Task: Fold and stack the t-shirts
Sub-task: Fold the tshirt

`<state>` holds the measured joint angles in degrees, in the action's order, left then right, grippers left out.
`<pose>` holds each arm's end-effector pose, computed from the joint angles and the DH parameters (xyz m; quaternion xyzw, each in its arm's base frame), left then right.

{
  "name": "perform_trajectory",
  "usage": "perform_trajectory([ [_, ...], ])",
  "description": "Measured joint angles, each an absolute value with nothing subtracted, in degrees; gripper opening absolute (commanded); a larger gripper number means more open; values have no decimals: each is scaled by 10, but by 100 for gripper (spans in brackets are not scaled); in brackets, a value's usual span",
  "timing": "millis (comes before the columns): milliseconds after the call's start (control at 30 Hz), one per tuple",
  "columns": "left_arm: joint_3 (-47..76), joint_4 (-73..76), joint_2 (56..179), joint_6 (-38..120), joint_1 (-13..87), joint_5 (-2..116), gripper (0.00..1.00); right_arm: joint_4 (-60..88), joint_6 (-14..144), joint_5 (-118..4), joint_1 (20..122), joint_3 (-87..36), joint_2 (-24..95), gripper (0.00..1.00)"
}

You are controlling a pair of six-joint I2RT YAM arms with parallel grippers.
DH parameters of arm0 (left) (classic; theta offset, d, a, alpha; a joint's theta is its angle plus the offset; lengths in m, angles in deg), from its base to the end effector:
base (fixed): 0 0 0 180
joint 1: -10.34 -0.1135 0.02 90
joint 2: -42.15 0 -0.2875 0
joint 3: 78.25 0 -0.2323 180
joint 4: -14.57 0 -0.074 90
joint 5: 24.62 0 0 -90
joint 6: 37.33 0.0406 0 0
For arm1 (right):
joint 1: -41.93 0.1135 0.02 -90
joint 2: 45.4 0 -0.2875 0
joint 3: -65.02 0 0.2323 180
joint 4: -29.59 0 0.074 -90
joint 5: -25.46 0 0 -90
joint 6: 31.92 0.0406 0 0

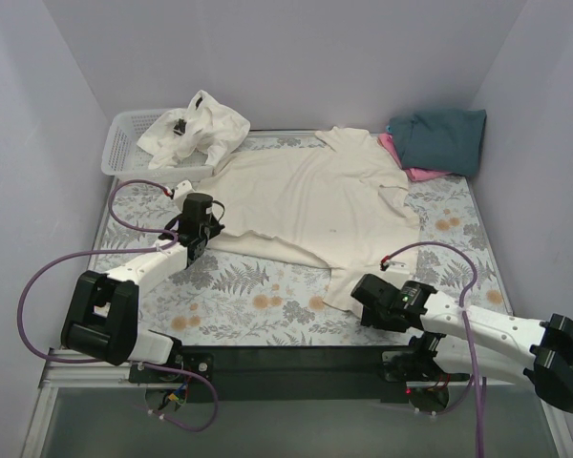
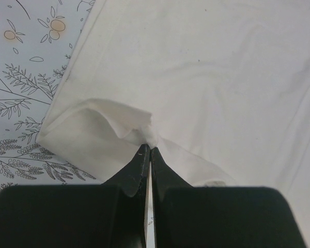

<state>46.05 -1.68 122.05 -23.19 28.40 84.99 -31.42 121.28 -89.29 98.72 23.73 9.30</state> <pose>0.2580 -0.0698 0.2285 -0.4949 0.7488 -0.1963 0.3948 0.0743 0.0824 0.1875 0.0831 0.9646 0.0085 0.2501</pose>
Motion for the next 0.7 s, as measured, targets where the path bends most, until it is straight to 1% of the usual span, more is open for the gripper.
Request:
perform_trajectory([
  [100,461,-17,1220,-232,284,848,0,-310,1213,-897,987,238,95,39],
  [133,461,-17,1220,-232,284,847,0,-308,1212,-899,987,239,95,27],
  [167,461,-17,1220,-232,284,847,0,-307,1212,-901,987,241,94,21],
  [200,461,-17,1220,-232,284,846,0,-303,1212,-903,987,243,92,12],
  [300,461,-17,1220,-232,284,844,0,-298,1213,-908,987,246,86,1],
  [500,461,-17,1220,-232,284,844,0,-289,1205,-921,987,236,99,1],
  [700,461,-17,1220,-231,284,847,0,-273,1156,-994,978,176,129,1],
])
